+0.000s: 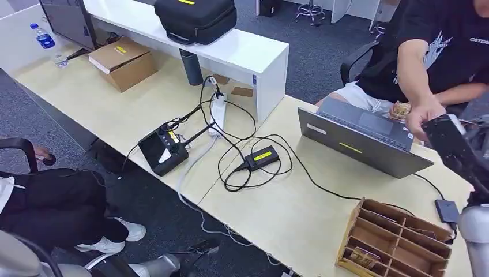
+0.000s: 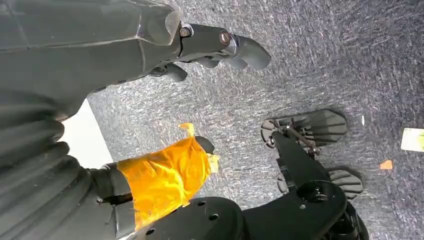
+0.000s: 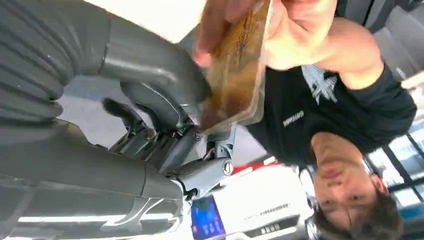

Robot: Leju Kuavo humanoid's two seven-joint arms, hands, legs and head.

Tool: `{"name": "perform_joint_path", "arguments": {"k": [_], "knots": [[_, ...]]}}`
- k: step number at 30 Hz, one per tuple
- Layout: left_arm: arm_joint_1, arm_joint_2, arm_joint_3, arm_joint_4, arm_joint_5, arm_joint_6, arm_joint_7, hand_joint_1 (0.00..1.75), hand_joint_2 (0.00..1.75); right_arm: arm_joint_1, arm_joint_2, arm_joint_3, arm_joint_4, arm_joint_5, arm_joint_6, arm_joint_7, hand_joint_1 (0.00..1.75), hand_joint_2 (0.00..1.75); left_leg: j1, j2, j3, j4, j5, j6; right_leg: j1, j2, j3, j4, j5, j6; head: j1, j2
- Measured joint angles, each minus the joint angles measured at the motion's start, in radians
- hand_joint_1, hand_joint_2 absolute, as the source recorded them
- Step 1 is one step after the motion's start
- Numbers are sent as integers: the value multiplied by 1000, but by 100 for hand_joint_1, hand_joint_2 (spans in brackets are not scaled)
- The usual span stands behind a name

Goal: Pass the card to the sensor for recognition and then transmit it.

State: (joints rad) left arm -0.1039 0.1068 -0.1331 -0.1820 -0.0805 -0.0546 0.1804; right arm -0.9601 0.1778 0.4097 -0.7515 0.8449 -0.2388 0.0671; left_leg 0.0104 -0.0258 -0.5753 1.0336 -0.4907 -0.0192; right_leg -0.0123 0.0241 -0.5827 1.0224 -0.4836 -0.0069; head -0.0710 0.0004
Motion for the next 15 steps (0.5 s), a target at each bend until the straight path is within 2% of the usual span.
{"name": "perform_joint_path", "arguments": {"k": [5,7,9,12,15], "knots": [[3,0,0,0,1,0,1,0,175,-1,30,-23,17,-181,103,-14,0,175,0,0,0,0,0,0,0,0,0,0,0,0,0,0],[7,0,2,0,3,-4,2,0,175,-5,43,-59,24,-355,223,-11,0,175,0,0,0,0,0,0,0,0,0,0,0,0,0,0],[9,0,6,0,3,-10,3,0,175,-11,49,-106,43,-511,290,-16,0,175,0,-1,0,0,0,0,0,0,0,0,0,0,0,0],[12,1,13,0,0,-16,5,0,175,-37,46,-182,93,-681,325,-37,0,175,0,-2,0,0,0,0,0,-1,0,0,0,0,0,0],[17,2,21,0,-1,-18,4,0,175,-55,17,-250,133,-787,333,-57,0,175,0,-2,-1,0,0,0,0,-1,0,-1,0,0,0,0]]}}
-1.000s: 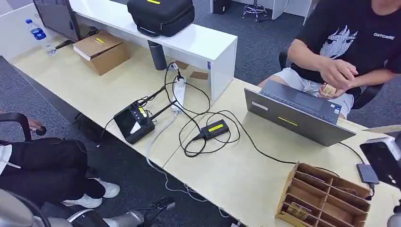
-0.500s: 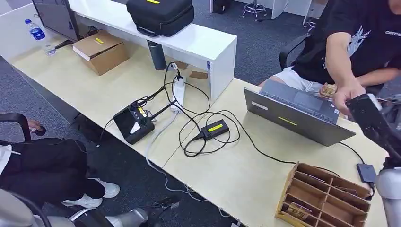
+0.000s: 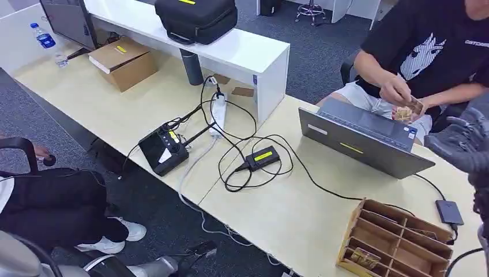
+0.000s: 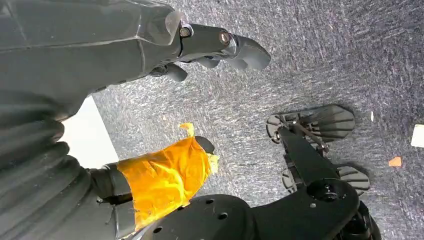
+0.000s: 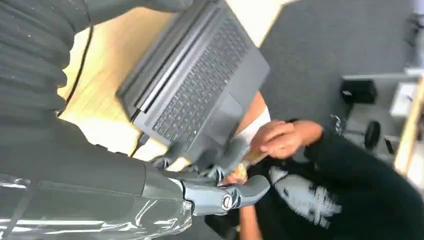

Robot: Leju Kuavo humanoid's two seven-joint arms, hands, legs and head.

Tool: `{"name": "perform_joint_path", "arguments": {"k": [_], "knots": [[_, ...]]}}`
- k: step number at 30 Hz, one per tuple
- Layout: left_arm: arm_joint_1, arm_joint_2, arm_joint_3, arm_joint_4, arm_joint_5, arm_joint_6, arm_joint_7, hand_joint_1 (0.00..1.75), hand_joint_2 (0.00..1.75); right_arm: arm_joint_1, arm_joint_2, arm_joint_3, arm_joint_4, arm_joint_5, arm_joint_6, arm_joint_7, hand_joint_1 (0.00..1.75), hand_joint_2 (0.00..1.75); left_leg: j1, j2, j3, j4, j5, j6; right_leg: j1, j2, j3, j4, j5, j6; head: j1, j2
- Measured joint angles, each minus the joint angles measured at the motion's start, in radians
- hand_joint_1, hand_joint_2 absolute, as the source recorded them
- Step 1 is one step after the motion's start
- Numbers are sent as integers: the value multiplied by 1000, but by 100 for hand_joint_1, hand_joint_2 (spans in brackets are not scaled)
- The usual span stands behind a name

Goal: Pass the card to the sensor for recognition and then transmit it.

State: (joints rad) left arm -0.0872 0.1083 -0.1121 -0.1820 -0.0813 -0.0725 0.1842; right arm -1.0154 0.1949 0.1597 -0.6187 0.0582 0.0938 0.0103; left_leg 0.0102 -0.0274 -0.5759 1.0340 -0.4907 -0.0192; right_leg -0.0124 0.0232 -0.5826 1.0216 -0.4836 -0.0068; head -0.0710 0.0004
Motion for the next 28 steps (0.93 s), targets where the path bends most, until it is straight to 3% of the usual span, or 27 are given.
{"name": "perform_joint_path", "arguments": {"k": [7,14,17,22,28], "knots": [[20,1,3,0,-5,0,-19,0,175,12,-121,-170,66,-198,27,-79,0,175,0,-1,-1,1,0,0,0,-1,0,-2,1,1,0,0],[46,1,7,0,-4,0,-42,0,175,118,-272,-316,110,-334,78,-170,0,175,0,-2,-1,1,-2,2,0,-2,0,-2,1,1,0,0],[52,1,11,0,-2,-1,-51,0,175,175,-323,-368,125,-381,85,-213,0,175,0,-2,-1,1,-2,3,0,-2,-1,-3,0,2,0,0],[69,0,21,0,1,0,-78,0,175,330,-412,-467,157,-446,81,-377,0,175,0,-7,-2,1,-3,4,0,-7,2,-3,-2,4,0,0],[79,-2,28,0,10,11,-88,0,175,516,-466,-584,209,-478,16,-394,0,175,0,-5,-2,0,-5,6,0,-6,1,-3,-3,4,0,0]]}}
